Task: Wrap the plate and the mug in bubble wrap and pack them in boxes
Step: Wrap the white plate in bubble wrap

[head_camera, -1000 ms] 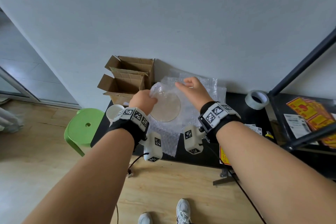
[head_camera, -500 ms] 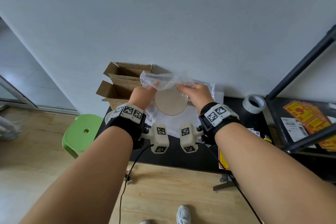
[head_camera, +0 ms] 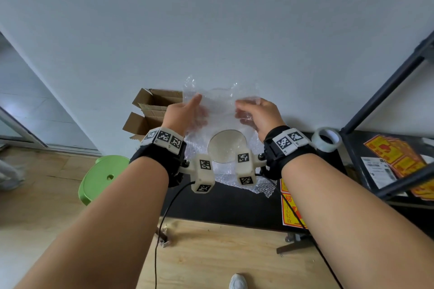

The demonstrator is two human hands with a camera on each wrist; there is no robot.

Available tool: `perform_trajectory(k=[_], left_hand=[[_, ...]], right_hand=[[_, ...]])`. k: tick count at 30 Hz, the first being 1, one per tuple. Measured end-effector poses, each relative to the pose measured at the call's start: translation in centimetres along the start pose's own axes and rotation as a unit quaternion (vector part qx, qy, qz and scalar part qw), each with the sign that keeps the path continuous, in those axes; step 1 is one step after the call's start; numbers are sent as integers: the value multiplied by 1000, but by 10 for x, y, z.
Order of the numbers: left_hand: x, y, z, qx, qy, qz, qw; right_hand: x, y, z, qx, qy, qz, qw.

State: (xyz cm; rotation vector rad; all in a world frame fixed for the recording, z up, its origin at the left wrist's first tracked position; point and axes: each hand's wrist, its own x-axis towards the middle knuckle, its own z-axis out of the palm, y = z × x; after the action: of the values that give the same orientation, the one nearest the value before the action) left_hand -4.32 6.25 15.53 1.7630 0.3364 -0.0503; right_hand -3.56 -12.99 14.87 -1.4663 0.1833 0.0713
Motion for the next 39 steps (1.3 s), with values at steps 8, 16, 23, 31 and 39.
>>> perform_trajectory(k=[8, 16, 23, 31, 39], left_hand=[[7, -31, -13, 167, -217, -26, 961], [-8, -17, -5, 88, -238, 17, 967], [-5, -17, -3, 133, -199, 20, 971], [0, -25, 3, 305, -141, 74, 939], [12, -25, -4, 208, -103, 0, 973]], right_hand=[[-4, -10, -4, 43, 13, 5, 999], [1, -9, -12, 94, 15, 21, 995], [-2, -4, -23, 79, 20, 39, 996], [1, -14, -15, -354, -57, -5, 933], [2, 7, -10, -357, -72, -14, 931]])
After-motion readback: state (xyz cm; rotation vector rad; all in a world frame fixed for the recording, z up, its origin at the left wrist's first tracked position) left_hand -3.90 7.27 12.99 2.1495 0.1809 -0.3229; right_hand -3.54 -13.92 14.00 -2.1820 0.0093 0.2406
